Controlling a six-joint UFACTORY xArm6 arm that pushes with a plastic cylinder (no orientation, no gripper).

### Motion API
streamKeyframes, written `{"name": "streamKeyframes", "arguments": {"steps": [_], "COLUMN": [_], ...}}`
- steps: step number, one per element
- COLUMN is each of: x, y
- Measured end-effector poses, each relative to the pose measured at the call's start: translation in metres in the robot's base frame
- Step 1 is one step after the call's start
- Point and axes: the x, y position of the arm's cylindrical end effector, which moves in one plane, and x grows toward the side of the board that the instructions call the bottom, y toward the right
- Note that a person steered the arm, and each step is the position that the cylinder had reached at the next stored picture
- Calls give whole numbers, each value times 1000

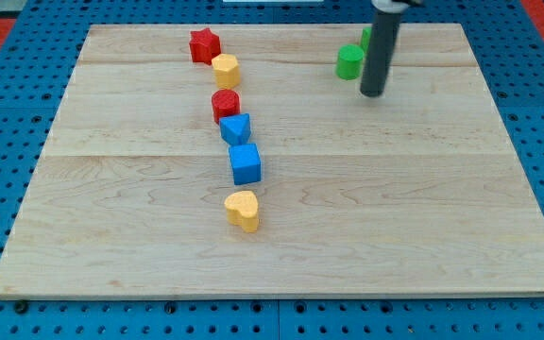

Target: Place the blue cube to the right of the green circle

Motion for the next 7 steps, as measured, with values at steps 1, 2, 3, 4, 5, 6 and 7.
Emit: {"name": "streamKeyframes", "arguments": {"steps": [1,2,3,4,5,6,7], "x": [75,132,161,146,134,96,76], "y": [4,-22,-84,-144,-189,-178,-177]}}
